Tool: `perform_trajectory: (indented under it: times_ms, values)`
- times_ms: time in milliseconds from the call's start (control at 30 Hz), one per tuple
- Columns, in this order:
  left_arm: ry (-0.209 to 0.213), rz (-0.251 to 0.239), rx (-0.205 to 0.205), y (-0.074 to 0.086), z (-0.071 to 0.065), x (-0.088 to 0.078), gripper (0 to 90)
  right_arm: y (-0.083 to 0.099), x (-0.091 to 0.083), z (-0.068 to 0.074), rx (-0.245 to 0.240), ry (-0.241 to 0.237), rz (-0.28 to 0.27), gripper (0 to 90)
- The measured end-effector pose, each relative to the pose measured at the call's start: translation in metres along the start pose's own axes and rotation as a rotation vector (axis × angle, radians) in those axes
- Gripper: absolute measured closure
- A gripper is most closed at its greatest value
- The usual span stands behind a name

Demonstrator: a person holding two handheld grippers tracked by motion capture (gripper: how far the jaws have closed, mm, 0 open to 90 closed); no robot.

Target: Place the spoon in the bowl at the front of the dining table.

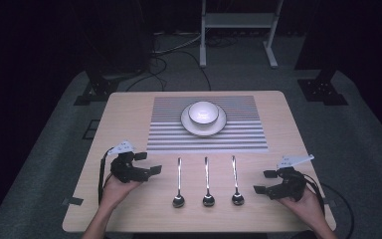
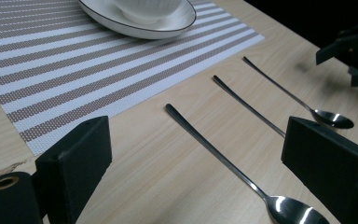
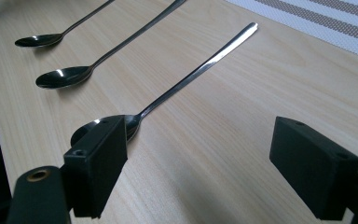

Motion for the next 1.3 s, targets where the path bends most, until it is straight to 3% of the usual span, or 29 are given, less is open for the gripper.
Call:
perform_trajectory:
  times_ms: [367, 767, 1300]
  values:
    - [0.039, 0.018, 0.036, -0.003, -0.019, 0.013, 7.4, 0.001, -0.002, 0.0, -0.003, 0.003, -0.011, 17.8]
    - [0.127, 0.052, 0.145, -0.007, -0.054, 0.035, 7.4, 0.0, -0.003, -0.002, 0.015, -0.002, -0.023, 17.8]
    - [0.208, 0.127, 0.242, -0.007, -0.087, 0.059, 7.9, -0.003, 0.0, -0.003, 0.008, -0.005, -0.016, 17.8]
Point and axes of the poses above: each handheld gripper's, and its own axes: x roughly forward along the jaws, y roughly out of its underside, z roughly to its left, the point moved 3 cm from there along x, roughly forward along the jaws, and after that the axes turned 6 degrees about -y, right-handed, at the moved point
